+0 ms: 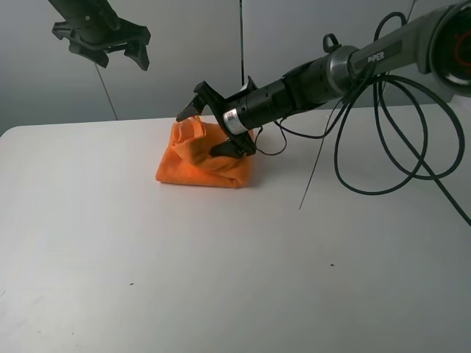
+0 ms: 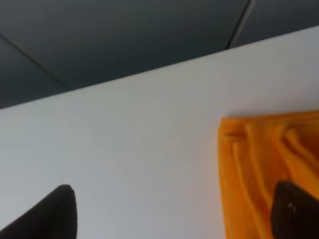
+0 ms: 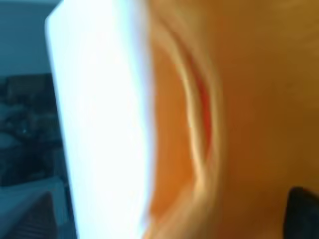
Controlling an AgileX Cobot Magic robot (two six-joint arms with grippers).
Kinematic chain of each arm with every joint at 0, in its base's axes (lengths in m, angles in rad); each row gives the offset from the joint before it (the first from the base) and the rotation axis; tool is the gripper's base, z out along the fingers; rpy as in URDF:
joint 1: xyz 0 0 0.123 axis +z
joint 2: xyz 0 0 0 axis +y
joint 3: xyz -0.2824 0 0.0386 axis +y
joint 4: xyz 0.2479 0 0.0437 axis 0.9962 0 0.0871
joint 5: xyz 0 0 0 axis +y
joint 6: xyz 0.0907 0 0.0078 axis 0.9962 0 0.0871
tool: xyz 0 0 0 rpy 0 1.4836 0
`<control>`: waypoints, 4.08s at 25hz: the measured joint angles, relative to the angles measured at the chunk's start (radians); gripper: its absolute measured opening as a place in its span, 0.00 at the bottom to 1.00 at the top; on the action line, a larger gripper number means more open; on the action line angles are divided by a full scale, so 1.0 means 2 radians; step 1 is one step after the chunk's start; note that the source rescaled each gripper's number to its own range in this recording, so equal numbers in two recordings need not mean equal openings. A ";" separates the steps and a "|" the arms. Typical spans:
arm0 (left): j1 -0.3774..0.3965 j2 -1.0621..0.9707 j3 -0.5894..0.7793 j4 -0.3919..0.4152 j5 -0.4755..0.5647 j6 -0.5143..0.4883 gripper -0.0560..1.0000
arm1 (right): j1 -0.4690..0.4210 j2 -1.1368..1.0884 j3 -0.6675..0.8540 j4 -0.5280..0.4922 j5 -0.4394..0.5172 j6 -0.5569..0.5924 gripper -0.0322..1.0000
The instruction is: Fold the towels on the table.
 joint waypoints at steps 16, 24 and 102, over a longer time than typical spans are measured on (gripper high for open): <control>0.000 -0.007 -0.032 -0.002 0.050 0.004 1.00 | 0.062 -0.005 -0.002 0.010 -0.026 -0.017 1.00; 0.003 -0.060 -0.032 -0.004 0.071 0.007 1.00 | 0.017 -0.083 -0.002 -0.104 -0.018 -0.018 1.00; 0.094 -1.043 0.726 0.019 0.066 -0.011 1.00 | -0.188 -1.174 0.535 -0.651 0.202 0.127 1.00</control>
